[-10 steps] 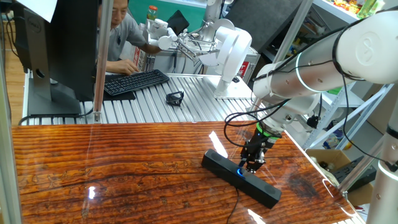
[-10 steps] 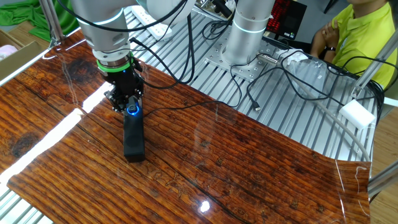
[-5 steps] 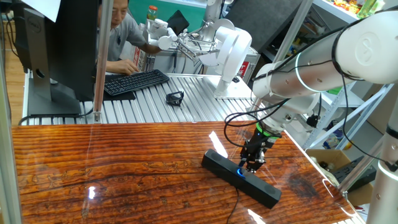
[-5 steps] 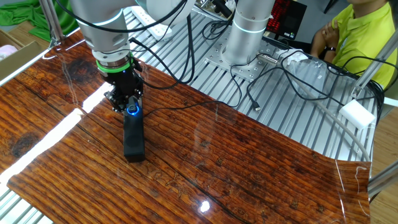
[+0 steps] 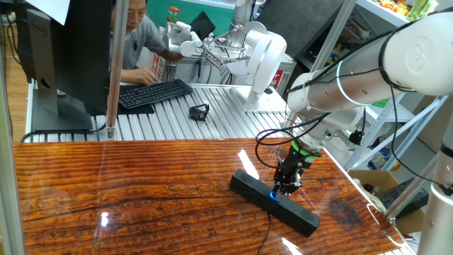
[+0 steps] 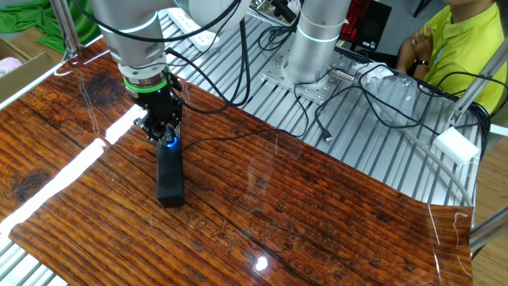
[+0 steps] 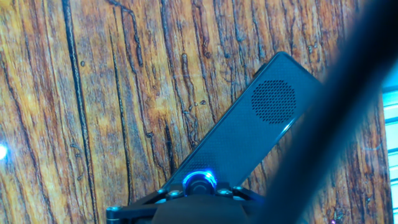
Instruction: Turn the knob to decrease the volume of the speaker
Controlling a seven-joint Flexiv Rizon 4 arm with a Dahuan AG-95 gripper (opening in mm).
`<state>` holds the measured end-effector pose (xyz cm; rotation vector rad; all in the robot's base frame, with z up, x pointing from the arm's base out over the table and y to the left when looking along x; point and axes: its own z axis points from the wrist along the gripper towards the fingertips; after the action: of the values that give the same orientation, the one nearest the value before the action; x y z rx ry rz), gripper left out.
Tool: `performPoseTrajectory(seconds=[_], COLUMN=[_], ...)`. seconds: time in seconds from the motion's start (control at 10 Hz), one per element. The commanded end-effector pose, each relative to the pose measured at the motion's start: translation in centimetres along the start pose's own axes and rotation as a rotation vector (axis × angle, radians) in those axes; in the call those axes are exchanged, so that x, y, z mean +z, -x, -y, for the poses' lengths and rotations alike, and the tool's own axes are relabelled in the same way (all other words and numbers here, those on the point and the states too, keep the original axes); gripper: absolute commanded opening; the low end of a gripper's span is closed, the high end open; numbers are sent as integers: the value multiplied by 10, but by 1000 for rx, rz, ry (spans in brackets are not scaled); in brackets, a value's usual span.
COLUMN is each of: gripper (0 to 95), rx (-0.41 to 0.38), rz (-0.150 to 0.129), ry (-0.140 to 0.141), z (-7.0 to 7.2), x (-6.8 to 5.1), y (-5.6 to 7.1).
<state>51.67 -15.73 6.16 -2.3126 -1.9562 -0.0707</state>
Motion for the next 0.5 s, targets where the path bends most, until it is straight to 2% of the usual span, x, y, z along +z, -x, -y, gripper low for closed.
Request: performPoseTrajectory(seconds=[0.1, 0.5], gripper=[0, 0], rx=[-1, -10], rz=[1, 3], ry=[-2, -1], z=[-1, -1], x=[1, 1], y=[0, 0])
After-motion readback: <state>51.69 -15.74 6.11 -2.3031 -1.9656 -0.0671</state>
